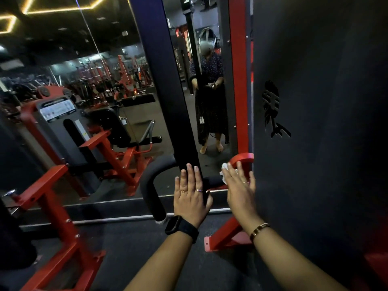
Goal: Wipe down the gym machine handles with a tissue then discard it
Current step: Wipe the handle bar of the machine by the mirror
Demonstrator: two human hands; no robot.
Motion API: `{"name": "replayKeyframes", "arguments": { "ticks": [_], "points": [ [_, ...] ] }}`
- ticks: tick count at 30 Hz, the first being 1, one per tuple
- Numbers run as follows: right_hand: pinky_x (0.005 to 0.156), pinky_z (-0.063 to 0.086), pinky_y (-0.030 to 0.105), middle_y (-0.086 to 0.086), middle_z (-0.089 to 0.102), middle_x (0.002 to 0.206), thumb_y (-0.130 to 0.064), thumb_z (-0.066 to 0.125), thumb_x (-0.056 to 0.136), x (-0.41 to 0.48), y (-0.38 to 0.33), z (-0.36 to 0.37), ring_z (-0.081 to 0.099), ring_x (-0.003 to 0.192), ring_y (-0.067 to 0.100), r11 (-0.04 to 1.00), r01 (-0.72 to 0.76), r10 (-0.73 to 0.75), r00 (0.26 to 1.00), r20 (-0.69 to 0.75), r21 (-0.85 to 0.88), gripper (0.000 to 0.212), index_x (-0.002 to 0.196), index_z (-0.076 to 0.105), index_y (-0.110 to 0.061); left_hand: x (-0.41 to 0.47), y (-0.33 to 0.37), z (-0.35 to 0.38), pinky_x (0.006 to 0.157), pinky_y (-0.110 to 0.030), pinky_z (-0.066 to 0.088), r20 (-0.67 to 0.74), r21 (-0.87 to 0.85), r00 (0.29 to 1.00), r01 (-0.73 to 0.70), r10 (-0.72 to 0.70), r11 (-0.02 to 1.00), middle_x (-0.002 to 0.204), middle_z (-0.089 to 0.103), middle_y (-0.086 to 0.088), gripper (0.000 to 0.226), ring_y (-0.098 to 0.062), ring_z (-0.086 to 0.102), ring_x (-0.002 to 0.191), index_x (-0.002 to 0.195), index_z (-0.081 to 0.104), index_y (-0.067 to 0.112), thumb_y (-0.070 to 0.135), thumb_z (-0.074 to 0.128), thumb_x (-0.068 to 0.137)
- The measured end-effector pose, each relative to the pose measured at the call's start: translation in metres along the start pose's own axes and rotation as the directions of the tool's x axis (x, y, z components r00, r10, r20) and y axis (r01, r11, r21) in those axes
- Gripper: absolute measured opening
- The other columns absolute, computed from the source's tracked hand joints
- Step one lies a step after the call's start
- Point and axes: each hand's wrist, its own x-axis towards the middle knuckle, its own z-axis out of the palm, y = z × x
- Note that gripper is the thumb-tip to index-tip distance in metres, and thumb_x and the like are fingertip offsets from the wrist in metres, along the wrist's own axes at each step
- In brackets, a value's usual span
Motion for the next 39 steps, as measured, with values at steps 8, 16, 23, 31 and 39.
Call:
{"name": "replayKeyframes", "arguments": {
  "ticks": [8,16,23,31,39],
  "points": [
    [0.113,0.017,0.043,-0.001,0.037,0.151,-0.005,0.034,0.084,-0.020,-0.011,0.009,0.027,0.141,0.012,0.950,0.311,-0.311,0.949,0.046,-0.006,0.060,0.142,0.041,-0.016,0.002,-0.003,0.006,0.121,-0.039,-0.004,-0.095,-0.001,0.994,-0.054,0.053,0.999,0.161,-0.012,-0.013,0.099,-0.026,-0.010,0.149,0.154,-0.001,0.004,0.051,0.043,0.079],
    [0.109,0.020,0.048,0.003,0.055,0.137,-0.010,0.033,0.082,0.003,-0.020,0.002,0.050,0.128,0.028,0.990,0.136,-0.136,0.990,0.031,-0.021,0.054,0.131,0.057,-0.011,0.003,-0.003,0.006,0.121,-0.040,-0.006,-0.083,0.033,0.995,-0.046,0.048,0.998,0.161,-0.014,-0.014,0.100,-0.027,-0.012,0.149,0.153,-0.004,0.004,0.054,0.041,0.078],
    [0.111,0.016,0.049,-0.002,0.035,0.152,-0.003,0.034,0.084,-0.018,0.004,0.005,0.026,0.141,0.019,0.958,0.271,-0.267,0.962,0.052,-0.099,0.062,0.144,0.041,-0.016,0.007,-0.001,0.002,0.120,-0.042,-0.010,-0.040,0.082,0.999,-0.026,0.030,0.996,0.160,-0.019,-0.014,0.102,-0.027,-0.018,0.147,0.153,-0.007,0.003,0.056,0.041,0.079],
    [0.111,0.016,0.045,0.008,0.050,0.142,-0.001,0.035,0.078,-0.001,-0.023,0.007,0.042,0.135,0.025,0.965,0.262,-0.262,0.961,0.088,0.017,0.055,0.128,0.059,-0.007,0.011,0.001,0.002,0.119,-0.044,-0.012,0.008,0.111,1.000,-0.011,0.010,0.994,0.157,-0.025,-0.015,0.132,-0.027,-0.022,0.146,0.151,-0.014,0.002,0.054,0.073,0.067],
    [0.112,0.013,0.045,0.002,0.032,0.154,0.010,0.046,0.078,-0.021,0.016,0.004,0.025,0.142,0.021,0.993,0.105,-0.103,0.994,0.039,-0.062,0.075,0.147,0.031,-0.014,0.012,0.001,-0.003,0.120,-0.039,-0.010,0.057,0.052,0.998,-0.030,0.027,0.998,0.156,-0.028,-0.015,0.139,-0.027,-0.023,0.146,0.150,-0.017,0.003,0.053,0.076,0.059]
  ]
}}
